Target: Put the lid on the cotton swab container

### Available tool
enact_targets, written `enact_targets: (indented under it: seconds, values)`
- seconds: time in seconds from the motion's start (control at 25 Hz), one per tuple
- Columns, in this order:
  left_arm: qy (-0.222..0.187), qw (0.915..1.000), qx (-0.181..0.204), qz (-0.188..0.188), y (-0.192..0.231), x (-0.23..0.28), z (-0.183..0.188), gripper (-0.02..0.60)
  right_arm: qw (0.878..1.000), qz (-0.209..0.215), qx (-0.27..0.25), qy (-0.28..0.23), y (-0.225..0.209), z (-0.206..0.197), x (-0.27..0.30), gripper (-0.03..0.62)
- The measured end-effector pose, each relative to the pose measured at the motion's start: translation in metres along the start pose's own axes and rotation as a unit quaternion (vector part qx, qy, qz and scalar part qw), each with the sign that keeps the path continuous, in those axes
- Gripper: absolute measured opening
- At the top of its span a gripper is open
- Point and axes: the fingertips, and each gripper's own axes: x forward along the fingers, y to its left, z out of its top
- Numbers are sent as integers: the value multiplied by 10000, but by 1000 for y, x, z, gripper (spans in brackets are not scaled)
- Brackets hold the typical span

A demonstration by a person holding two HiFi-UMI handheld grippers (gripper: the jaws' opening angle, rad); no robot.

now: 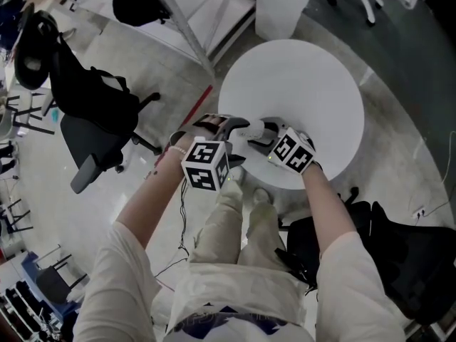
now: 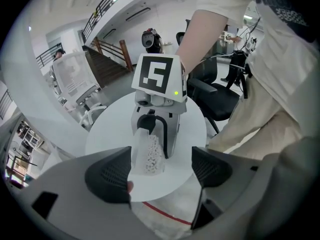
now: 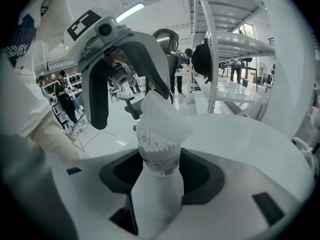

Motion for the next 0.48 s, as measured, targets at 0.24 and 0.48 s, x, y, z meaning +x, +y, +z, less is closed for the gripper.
enact_targets:
  seconds: [0.24,0.48]
  values:
    - [-62,9998,-198,3,-1,-1,0,316,10000,30,-29,7,0,0,1,232]
    - [-85,9989,-453,-83,1,0,0,253,9999,82,-69,33,0,-1,1,230]
